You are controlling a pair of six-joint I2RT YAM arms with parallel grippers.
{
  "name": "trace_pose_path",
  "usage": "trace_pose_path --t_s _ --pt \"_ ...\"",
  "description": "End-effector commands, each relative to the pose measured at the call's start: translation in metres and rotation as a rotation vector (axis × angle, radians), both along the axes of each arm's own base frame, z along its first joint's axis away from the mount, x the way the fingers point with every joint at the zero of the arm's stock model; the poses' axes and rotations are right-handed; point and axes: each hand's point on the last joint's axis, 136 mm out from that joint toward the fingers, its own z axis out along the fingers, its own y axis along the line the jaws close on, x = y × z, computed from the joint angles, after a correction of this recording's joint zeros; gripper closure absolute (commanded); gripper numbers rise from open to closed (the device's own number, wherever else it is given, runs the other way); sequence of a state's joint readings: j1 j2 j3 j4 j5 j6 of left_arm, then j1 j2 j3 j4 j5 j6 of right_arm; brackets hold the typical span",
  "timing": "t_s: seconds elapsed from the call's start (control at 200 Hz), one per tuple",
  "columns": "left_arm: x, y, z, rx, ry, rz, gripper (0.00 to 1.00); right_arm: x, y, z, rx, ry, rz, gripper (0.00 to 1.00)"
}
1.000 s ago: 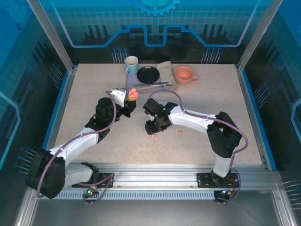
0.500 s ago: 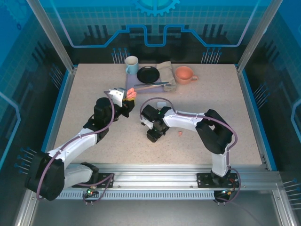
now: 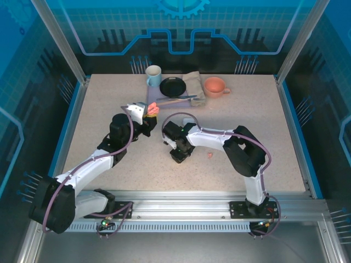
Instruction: Insert wireless bluetooth earbuds into charging case
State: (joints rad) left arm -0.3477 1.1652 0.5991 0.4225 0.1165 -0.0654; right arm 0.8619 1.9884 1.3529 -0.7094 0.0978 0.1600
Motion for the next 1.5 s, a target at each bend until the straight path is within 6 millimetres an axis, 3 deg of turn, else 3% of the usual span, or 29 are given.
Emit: trace_pose_path --t_s 0.0,0.26,0.54,0.69,0.845,0.94,1.11,1.316,1.496 --pt "0.000 0.004 0.005 -0.024 -0.011 0.008 1.00 0.012 -0.006 -0.005 0.008 0.003 -0.149 0.68" --pt "0.000 0.002 0.006 -0.027 -0.011 -0.002 1.00 0.017 -0.027 -0.008 0.122 0.092 -0.369 0.70" --pt "0.002 0.000 0.007 -0.026 -0.009 -0.007 1.00 0.019 -0.009 0.001 0.476 0.315 -0.535 0.70" --pt "0.003 -0.001 0.007 -0.031 -0.007 -0.011 1.00 0.021 -0.010 -0.003 0.464 0.314 -0.554 0.67" --pt "0.003 -0.002 0.009 -0.035 -0.007 -0.017 1.00 0.024 -0.043 -0.010 0.286 0.190 -0.593 0.49" --pt "0.003 -0.003 0.011 -0.039 -0.009 -0.021 1.00 0.027 -0.062 -0.004 0.211 0.105 -0.613 0.48" --pt "0.002 -0.005 0.012 -0.045 -0.008 -0.030 1.00 0.029 -0.075 0.026 0.219 0.014 -0.655 0.49" --pt "-0.001 -0.008 0.010 -0.049 -0.005 -0.054 1.00 0.027 -0.138 0.055 0.033 -0.147 -0.870 0.48" --pt "-0.004 -0.018 0.008 -0.063 0.001 -0.107 1.00 0.018 -0.167 0.047 -0.085 -0.151 -0.951 0.47"
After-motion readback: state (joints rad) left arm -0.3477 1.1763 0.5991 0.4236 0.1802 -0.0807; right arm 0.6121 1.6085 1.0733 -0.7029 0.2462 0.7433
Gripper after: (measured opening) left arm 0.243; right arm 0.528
